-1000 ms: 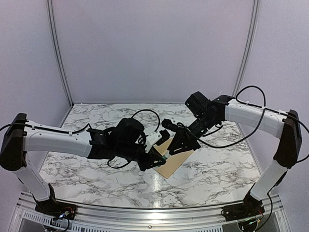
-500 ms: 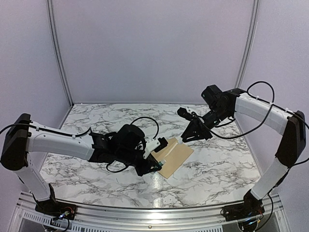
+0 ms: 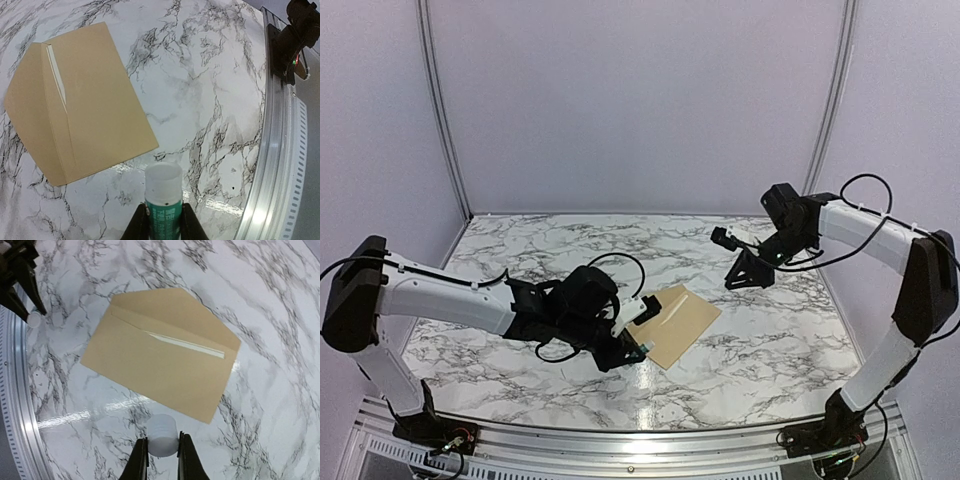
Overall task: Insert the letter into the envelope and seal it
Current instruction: Put down the solid glue cap at the center of the board.
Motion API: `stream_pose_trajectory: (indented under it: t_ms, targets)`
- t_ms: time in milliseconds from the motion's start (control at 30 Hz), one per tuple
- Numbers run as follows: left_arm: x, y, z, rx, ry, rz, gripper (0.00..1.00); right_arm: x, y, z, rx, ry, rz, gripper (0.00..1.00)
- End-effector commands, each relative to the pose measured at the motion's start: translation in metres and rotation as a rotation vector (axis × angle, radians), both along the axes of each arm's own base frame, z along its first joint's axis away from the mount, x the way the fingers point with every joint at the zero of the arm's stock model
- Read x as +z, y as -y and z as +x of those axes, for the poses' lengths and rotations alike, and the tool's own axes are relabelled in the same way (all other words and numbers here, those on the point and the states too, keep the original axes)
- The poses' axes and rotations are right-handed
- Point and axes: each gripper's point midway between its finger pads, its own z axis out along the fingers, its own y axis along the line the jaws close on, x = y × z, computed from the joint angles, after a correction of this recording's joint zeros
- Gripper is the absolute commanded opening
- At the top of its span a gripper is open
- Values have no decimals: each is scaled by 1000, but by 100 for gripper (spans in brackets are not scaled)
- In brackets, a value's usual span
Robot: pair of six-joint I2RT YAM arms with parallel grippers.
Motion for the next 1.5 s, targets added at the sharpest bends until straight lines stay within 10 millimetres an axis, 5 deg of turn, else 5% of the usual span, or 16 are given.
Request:
stream_pose_trajectory:
  t_ms: [0, 400, 767, 933, 1067, 1233, 1467]
  targets:
    - [19, 1, 1, 14, 27, -51, 0, -30, 38, 27, -147, 28, -123, 3]
    - [31, 6, 7, 45, 40, -108, 0, -94, 105, 43, -338, 36, -391, 4]
    - [29, 7, 5, 49, 18, -112, 0, -126, 114, 41, -356, -39, -464, 11]
    - [28, 7, 5, 52, 17, -114, 0, -130, 115, 42, -365, -48, -472, 29]
    - [30, 7, 6, 55, 20, -121, 0, -117, 114, 45, -382, -26, -457, 46]
    - [48, 13, 20, 118, 54, -154, 0, -84, 112, 49, -411, 22, -420, 48]
    - [144, 24, 72, 390, 188, -441, 1, 27, 64, 39, -369, 123, -51, 50]
